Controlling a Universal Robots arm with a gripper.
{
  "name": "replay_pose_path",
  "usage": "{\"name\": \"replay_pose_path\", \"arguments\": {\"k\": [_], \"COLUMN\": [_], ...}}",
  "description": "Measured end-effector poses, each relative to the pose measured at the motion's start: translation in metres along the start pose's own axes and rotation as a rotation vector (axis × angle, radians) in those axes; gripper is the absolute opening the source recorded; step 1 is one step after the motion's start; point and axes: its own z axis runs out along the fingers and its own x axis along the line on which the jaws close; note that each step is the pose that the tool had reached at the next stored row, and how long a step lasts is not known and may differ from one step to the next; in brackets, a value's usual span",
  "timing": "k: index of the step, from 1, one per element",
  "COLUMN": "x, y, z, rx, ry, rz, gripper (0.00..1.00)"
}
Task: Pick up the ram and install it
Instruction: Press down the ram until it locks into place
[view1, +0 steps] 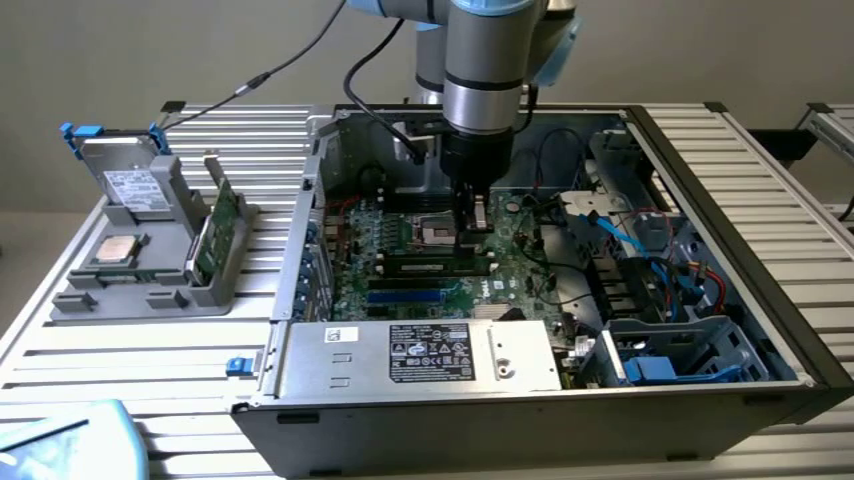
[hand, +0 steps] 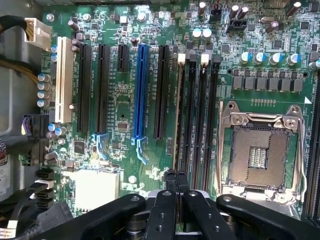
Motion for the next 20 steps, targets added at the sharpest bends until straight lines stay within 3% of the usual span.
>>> {"name": "replay_pose_path", "arguments": {"k": [7, 11, 20], "x": [-0.001, 0.002, 0.001], "y": [-0.0001, 0.0024, 0.0291], "z": [0.0033, -0.0128, -0.0133], "rx": [-0.0001, 0.0004, 0.0093], "ry": [-0.0005, -0.0003, 0.0002], "rz": [0.0, 0.0, 0.001], "gripper": [0.11, 0.11, 0.11]}}
